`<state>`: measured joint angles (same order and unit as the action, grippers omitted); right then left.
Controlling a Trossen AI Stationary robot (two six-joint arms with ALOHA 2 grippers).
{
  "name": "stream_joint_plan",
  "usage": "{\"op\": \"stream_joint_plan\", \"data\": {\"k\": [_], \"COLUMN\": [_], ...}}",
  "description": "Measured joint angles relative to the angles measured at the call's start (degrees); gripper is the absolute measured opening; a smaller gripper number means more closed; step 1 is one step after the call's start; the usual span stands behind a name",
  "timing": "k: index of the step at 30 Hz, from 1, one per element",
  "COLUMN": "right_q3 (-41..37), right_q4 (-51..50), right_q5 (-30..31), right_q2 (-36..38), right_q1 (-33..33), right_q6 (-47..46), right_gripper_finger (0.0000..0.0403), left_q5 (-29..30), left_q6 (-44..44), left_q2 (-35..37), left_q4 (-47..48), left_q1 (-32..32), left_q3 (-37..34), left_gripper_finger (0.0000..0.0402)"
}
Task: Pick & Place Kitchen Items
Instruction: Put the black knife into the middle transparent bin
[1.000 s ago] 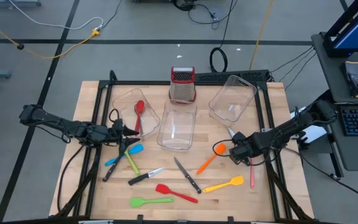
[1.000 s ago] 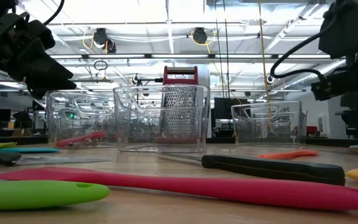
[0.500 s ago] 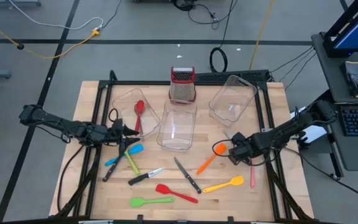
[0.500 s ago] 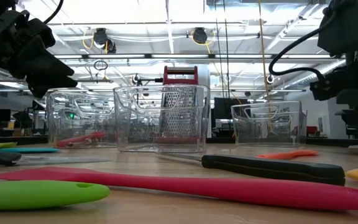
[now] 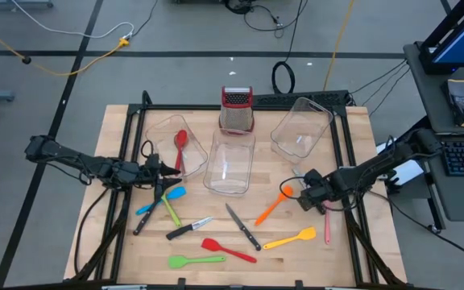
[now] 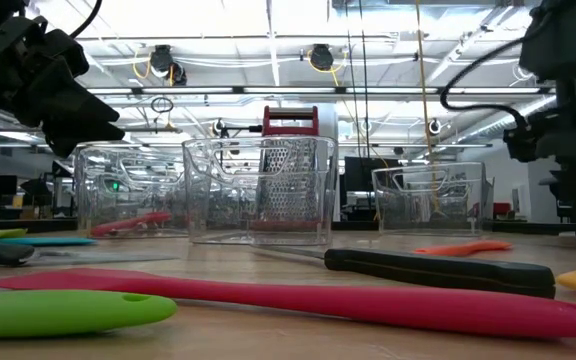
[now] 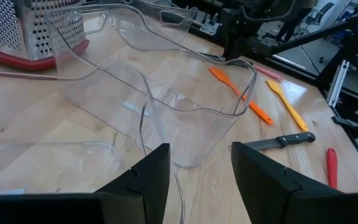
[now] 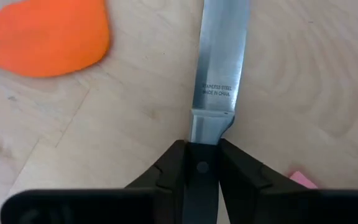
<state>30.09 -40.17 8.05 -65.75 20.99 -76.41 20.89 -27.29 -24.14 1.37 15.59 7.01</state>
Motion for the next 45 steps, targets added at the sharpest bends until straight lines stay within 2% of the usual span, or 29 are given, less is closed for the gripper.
{"op": "stream_joint_plan", "data": {"k": [6,14,22,31,36,45], "right_q3": [0.39,0.42,-2.21,-10.32,-14.08,-14.93], "right_q4": [10.38,35.15,64.97,91.17,98.79,100.01], "right_q5": [-2.22,-2.46,-10.65,-18.07,-18.82,-16.85], "right_q2": [4.63,6.38,6.44,6.46,6.46,6.46], "right_q1": [0.70,2.92,4.24,4.24,4.24,4.24], "right_q6": [4.60,21.80,41.67,54.12,56.20,55.04], "right_gripper_finger": [0.0065,0.0065,0.0065,0.0065,0.0065,0.0065], "left_q5": [0.02,-0.17,-0.33,-0.42,-0.44,-0.44], "left_q6": [0.04,-0.02,-0.11,-0.20,-0.13,-0.07], "left_q2": [0.00,0.00,0.00,0.00,0.00,0.00], "left_q4": [-0.05,-0.17,-0.44,-0.44,-1.29,-1.53], "left_q1": [-0.02,-0.02,0.00,0.00,0.00,0.00], "left_q3": [0.00,0.00,0.00,0.00,0.00,0.00], "left_gripper_finger": [0.0172,0.0172,0.0172,0.0172,0.0172,0.0172]}}
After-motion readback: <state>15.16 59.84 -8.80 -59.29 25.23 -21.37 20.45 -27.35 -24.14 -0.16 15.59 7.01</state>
